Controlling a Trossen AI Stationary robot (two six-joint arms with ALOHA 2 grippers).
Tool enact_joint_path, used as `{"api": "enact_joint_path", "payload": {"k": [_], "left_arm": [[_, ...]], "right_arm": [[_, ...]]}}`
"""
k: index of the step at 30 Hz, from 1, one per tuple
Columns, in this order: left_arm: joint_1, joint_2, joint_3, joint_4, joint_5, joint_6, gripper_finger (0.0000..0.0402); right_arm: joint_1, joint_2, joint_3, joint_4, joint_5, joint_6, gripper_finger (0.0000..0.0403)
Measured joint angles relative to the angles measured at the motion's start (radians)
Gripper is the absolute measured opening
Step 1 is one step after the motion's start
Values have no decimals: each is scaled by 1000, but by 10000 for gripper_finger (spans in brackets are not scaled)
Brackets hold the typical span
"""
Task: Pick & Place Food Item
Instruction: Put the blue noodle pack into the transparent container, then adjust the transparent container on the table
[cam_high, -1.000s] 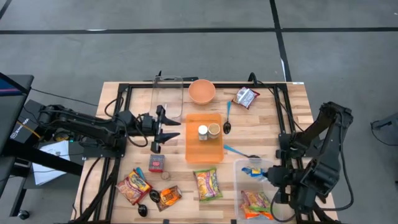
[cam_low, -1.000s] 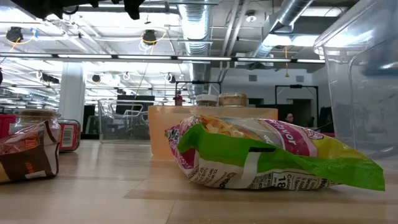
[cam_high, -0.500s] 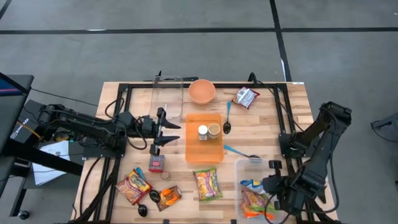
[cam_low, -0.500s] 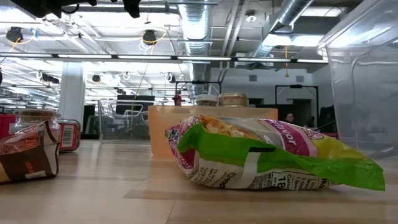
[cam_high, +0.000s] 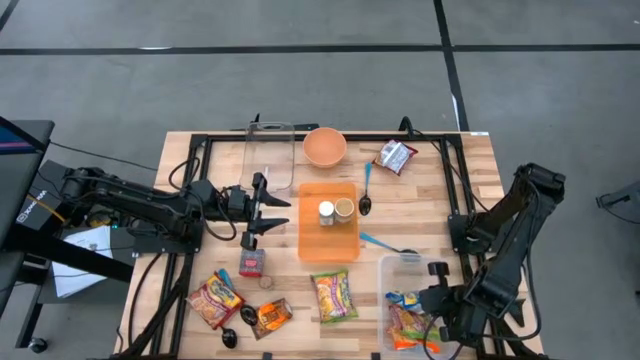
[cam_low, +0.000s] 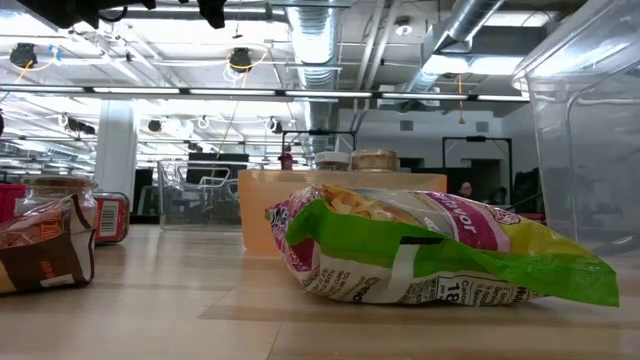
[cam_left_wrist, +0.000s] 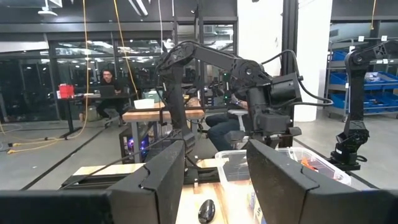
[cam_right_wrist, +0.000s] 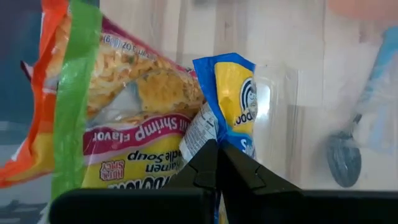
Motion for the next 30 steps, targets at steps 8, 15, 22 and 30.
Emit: {"api": "enact_joint_path", "payload": {"k": [8, 15, 22, 30], "left_arm": [[0, 0, 0, 0, 0, 23, 167], [0, 0, 0, 0, 0, 23, 167], [0, 0, 0, 1, 0, 23, 167], [0, 0, 1, 2, 31, 23, 167]], "right_arm": [[11, -79, 0, 1, 120, 23, 64], [10, -101, 1, 13, 224, -42, 73], [-160, 0, 1, 155, 92, -255, 9], [-317, 38, 1, 138, -13, -342, 2]]}}
